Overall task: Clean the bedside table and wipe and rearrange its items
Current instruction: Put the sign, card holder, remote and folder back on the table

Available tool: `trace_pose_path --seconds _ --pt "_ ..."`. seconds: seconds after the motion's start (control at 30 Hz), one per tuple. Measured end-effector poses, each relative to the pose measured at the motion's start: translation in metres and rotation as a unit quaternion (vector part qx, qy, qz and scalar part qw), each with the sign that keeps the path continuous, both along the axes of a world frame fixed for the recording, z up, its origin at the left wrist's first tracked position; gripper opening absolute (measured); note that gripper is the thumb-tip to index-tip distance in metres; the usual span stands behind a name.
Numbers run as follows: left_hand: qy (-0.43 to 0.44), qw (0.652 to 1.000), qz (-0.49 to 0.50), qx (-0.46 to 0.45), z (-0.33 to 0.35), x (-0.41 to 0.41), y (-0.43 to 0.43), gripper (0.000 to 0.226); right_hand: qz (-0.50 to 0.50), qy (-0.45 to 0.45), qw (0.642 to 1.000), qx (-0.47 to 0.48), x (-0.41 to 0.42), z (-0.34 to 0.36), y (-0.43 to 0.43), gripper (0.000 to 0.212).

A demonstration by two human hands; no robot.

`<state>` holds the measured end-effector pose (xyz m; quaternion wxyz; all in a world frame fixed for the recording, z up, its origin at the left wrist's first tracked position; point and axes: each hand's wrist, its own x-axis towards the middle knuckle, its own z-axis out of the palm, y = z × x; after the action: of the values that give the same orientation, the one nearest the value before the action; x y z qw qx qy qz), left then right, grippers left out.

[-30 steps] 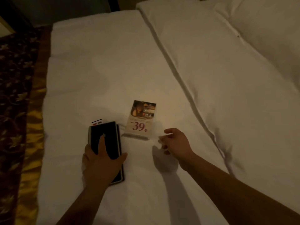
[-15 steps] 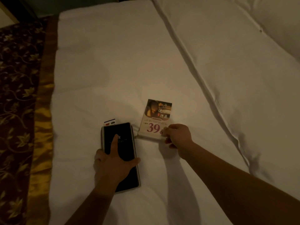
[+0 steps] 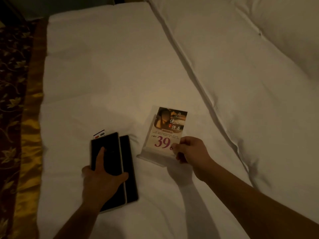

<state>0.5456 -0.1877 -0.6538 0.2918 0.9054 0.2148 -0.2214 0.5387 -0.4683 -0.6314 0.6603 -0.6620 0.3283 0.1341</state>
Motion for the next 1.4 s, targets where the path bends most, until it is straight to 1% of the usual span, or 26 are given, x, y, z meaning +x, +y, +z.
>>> trace_pose_path --seconds 0.2,0.37,0.43,0.53,0.67,0.73,0.77,0.8,0.87,0.9,0.93,1.0,1.07,1.4 --pt "-0.026 0.990 0.049 -0.128 0.020 -0.014 -0.021 0.117 -0.007 -0.007 1.000 0.008 -0.030 0.008 -0.024 0.002" --pt "-0.051 0.980 0.008 -0.194 0.037 -0.026 -0.053 0.122 -0.031 -0.040 0.999 0.010 -0.053 0.019 -0.049 0.003" --pt "-0.053 0.980 0.001 -0.191 0.035 -0.029 -0.065 0.121 -0.050 -0.051 0.997 0.006 -0.062 0.022 -0.062 0.003" --pt "-0.044 0.989 -0.022 -0.138 0.026 -0.039 -0.085 0.115 -0.077 -0.050 0.996 0.003 -0.078 0.023 -0.077 0.004" --pt "-0.074 0.991 -0.053 -0.098 0.011 -0.048 -0.095 0.109 -0.065 -0.038 0.997 0.006 -0.096 0.014 -0.085 0.005" --pt "-0.083 0.991 -0.021 -0.103 0.003 -0.049 -0.093 0.117 -0.065 -0.039 0.997 0.008 -0.101 0.009 -0.085 0.005" --pt "-0.078 0.990 0.007 -0.118 0.001 -0.048 -0.092 0.117 -0.069 -0.041 0.997 0.010 -0.102 0.008 -0.085 0.004" --pt "-0.068 0.987 0.037 -0.141 0.000 -0.046 -0.090 0.109 -0.073 -0.043 0.996 0.013 -0.103 0.008 -0.083 0.004" --pt "-0.034 0.971 0.108 -0.210 0.001 -0.042 -0.087 0.080 -0.076 -0.048 0.996 0.016 -0.104 0.010 -0.080 0.004" --pt "-0.007 0.956 0.147 -0.253 0.001 -0.040 -0.086 0.069 -0.074 -0.049 0.996 0.017 -0.105 0.011 -0.078 0.004" --pt "0.023 0.937 0.180 -0.299 0.002 -0.038 -0.085 0.063 -0.071 -0.049 0.996 0.017 -0.105 0.012 -0.077 0.004" --pt "0.067 0.901 0.206 -0.375 0.004 -0.037 -0.085 0.059 -0.067 -0.050 0.996 0.015 -0.105 0.013 -0.075 0.005" --pt "0.073 0.885 0.203 -0.413 0.004 -0.038 -0.087 0.059 -0.069 -0.052 0.996 0.009 -0.103 0.014 -0.074 0.005" --pt "0.010 0.870 0.146 -0.470 0.021 -0.050 -0.113 0.055 -0.096 -0.075 0.993 0.005 -0.117 0.029 -0.101 0.006"
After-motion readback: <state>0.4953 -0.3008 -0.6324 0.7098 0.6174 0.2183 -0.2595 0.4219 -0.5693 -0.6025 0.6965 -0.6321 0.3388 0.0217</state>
